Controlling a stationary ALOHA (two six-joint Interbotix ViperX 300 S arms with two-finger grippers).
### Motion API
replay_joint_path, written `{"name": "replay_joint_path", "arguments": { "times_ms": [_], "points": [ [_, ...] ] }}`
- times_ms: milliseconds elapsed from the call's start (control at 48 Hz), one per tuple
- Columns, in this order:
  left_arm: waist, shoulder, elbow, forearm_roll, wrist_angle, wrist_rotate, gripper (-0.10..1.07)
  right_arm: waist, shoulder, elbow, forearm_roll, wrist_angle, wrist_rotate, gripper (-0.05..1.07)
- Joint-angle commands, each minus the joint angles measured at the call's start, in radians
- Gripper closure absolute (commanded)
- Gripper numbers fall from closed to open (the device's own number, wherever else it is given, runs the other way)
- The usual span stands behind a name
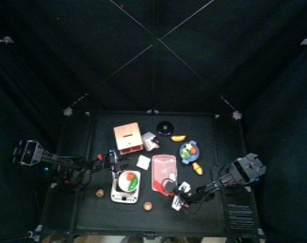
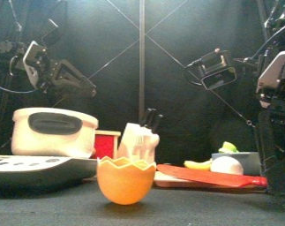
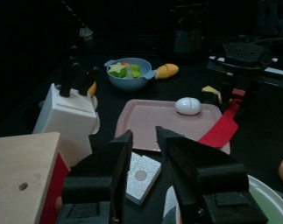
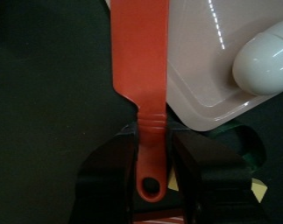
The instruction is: Grab knife handle
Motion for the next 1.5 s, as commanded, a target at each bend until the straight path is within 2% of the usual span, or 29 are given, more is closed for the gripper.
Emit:
{"name": "replay_joint_path", "arguments": {
  "times_ms": [0,500,771,1479],
  "points": [
    [0.003,0.000,-0.017,0.002,-0.005,0.002,0.26,-0.002,-0.029,-0.018,-0.006,0.002,0.000,0.53],
    [0.003,-0.011,-0.025,0.009,-0.005,0.003,0.26,0.011,-0.094,-0.083,-0.092,0.153,0.002,0.53],
    [0.003,-0.011,-0.025,0.009,-0.005,0.002,0.26,0.008,-0.117,-0.084,-0.127,0.156,0.002,0.53],
    [0.003,-0.011,-0.028,0.009,-0.005,0.000,0.26,0.006,-0.109,-0.077,-0.127,0.158,0.000,0.54]
  ]
}}
